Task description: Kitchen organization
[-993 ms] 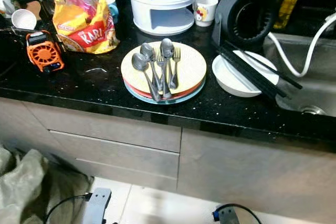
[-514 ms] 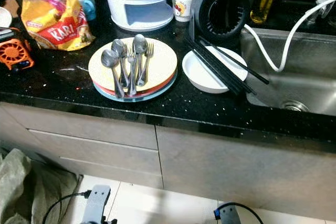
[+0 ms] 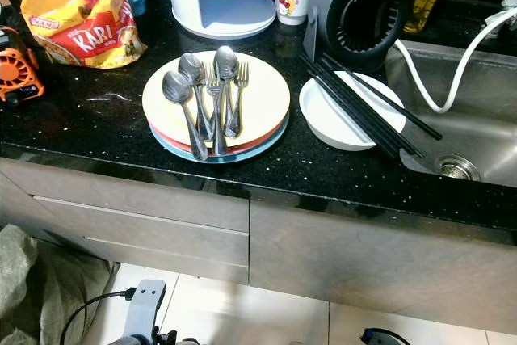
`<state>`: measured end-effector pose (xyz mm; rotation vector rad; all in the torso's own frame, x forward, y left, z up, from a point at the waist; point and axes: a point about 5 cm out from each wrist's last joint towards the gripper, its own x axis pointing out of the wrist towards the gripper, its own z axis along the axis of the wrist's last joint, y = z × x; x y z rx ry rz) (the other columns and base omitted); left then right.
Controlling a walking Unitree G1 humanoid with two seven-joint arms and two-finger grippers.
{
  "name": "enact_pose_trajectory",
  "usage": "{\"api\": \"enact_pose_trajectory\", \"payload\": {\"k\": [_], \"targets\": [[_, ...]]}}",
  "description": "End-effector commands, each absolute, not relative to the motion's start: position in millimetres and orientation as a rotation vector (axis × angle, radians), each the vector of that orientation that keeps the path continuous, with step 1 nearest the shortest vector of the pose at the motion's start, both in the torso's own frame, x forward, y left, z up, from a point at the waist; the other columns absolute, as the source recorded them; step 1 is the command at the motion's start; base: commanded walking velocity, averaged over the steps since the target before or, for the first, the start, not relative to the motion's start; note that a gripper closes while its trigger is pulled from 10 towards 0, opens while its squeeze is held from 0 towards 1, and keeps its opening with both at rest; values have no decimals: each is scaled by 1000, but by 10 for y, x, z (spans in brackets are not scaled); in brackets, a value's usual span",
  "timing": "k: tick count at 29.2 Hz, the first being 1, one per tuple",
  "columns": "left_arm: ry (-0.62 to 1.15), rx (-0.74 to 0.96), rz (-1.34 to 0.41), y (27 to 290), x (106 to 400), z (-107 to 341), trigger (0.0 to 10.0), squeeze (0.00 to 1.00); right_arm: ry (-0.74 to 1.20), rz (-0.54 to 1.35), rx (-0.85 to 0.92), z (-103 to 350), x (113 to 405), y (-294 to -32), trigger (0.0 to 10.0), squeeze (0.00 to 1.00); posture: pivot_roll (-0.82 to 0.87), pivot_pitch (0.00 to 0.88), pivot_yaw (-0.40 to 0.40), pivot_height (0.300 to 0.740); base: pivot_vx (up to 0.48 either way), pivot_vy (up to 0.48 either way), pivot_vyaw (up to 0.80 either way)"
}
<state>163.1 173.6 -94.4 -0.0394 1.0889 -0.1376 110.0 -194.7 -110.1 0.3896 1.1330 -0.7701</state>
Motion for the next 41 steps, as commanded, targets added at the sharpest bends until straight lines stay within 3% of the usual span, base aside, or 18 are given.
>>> {"api": "enact_pose_trajectory", "payload": {"k": [1,4,5,6,8,10,23,27,31,38,40,41], "targets": [[1170,-69,-144,1672,1416,-1035,10000,0,1151,-854,440,-1128,996,-1909,10000,0,56,126,-18,740,0,0,0],[1173,-71,-151,1664,1406,-1038,10000,0,1118,-961,472,-1119,974,-1918,10000,0,49,129,-13,740,0,0,0],[1174,-73,-163,1657,1402,-1039,10000,0,1025,-1066,427,-1009,967,-2487,10000,0,46,132,-10,740,0,0,0],[1174,-73,-163,1657,1402,-1039,10000,0,1025,-1066,427,-1009,967,-2487,10000,0,46,132,-10,740,0,0,0],[1177,-69,-181,1649,1397,-1040,10000,0,885,-1191,345,-742,944,-3202,10000,0,31,133,-2,740,0,0,0],[1178,-67,-184,1647,1396,-1041,10000,0,849,-1217,330,-670,939,-3341,10000,0,31,133,-2,740,0,0,0],[1182,-57,-203,1623,1391,-1043,10000,0,980,-1187,166,-645,902,-3408,10000,0,35,134,-8,740,0,0,0],[1184,-60,-205,1620,1388,-1044,10000,0,974,-1302,170,-625,867,-3427,10000,0,34,132,-9,740,0,0,0],[1177,-63,-211,1617,1393,-1041,10000,0,884,-1478,130,-427,799,-3721,10000,0,25,129,-3,740,0,0,0],[1167,-55,-232,1624,1402,-1035,10000,0,725,-1703,83,-336,768,-3718,10000,0,17,126,15,740,0,0,0],[1165,-53,-239,1627,1402,-1034,10000,0,627,-1765,29,-92,746,-4018,10000,0,15,127,19,740,0,0,0],[1164,-53,-241,1628,1403,-1033,10000,0,531,-1797,-59,201,792,-4291,10000,0,13,127,23,740,0,0,0]]}}
